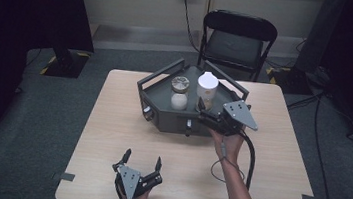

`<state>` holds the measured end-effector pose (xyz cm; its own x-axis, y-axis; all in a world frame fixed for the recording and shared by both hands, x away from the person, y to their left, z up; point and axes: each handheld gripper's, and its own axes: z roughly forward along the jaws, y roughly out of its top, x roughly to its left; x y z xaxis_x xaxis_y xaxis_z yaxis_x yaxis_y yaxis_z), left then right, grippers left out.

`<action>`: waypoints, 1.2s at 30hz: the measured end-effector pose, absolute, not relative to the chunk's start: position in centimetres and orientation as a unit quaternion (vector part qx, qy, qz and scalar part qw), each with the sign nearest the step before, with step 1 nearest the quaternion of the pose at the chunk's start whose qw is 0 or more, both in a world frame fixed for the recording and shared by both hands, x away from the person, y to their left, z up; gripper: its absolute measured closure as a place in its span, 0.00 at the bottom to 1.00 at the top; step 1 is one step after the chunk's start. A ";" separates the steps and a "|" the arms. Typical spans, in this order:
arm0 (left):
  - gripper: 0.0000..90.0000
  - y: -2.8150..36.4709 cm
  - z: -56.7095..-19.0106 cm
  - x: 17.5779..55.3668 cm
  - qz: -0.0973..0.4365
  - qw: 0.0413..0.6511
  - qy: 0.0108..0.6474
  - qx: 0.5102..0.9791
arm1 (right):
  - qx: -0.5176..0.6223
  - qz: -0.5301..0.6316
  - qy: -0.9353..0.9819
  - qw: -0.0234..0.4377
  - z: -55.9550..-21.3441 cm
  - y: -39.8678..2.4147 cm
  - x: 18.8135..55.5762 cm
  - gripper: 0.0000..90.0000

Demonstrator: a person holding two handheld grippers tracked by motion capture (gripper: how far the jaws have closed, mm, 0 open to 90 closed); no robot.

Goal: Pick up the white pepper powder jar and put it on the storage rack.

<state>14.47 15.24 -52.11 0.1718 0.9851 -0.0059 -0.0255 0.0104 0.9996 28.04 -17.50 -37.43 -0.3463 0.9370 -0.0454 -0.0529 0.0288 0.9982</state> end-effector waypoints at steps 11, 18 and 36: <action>0.01 15.2 -52.1 14.5 0.460 0.550 0.451 0.532 | 0.382 0.588 0.575 0.422 -38.1 -18.6 26.2 0.00; 0.01 15.2 -52.1 14.5 0.460 0.550 0.451 0.532 | 0.382 0.589 0.570 0.426 -38.9 -19.0 25.0 0.00; 0.01 15.2 -52.1 14.5 0.460 0.549 0.451 0.532 | 0.384 0.598 0.565 0.420 -40.3 -19.8 22.0 0.00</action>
